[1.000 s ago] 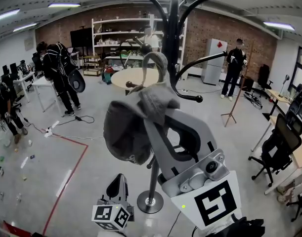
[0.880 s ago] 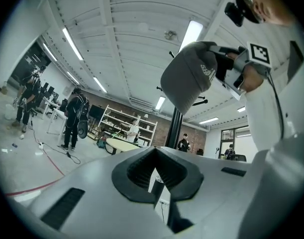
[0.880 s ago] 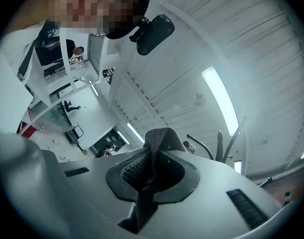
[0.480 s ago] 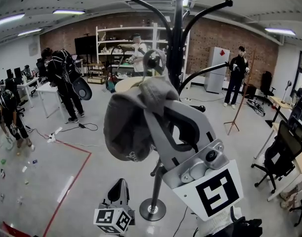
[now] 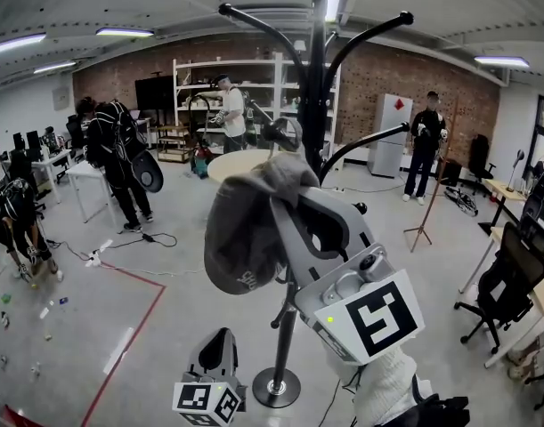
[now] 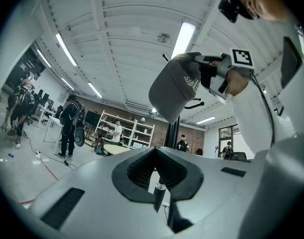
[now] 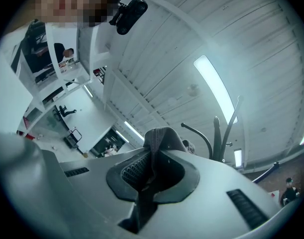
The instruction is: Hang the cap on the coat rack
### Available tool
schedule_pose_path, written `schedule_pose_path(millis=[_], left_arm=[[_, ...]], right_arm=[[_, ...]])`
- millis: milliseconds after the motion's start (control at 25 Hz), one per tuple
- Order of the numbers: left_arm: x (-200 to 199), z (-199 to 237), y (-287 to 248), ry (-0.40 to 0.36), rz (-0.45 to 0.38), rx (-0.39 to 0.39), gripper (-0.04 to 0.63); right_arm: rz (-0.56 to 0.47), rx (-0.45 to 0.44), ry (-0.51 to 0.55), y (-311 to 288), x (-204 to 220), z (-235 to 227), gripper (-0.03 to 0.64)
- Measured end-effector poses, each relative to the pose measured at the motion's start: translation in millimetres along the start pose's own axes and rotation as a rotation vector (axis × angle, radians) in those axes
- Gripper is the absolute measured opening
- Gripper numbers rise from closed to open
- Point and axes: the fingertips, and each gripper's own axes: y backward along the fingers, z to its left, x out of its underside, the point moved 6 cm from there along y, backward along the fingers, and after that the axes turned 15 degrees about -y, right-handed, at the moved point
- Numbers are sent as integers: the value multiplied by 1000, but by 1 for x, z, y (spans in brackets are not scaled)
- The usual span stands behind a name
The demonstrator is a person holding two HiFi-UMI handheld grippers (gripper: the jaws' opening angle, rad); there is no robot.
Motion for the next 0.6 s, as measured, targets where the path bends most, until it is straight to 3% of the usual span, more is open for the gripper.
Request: schedule_pose_path(millis=[600], left_arm=[[5,-9,0,4,17,16,2]], right_arm=[[94,85,-56,3,43,-30,18]])
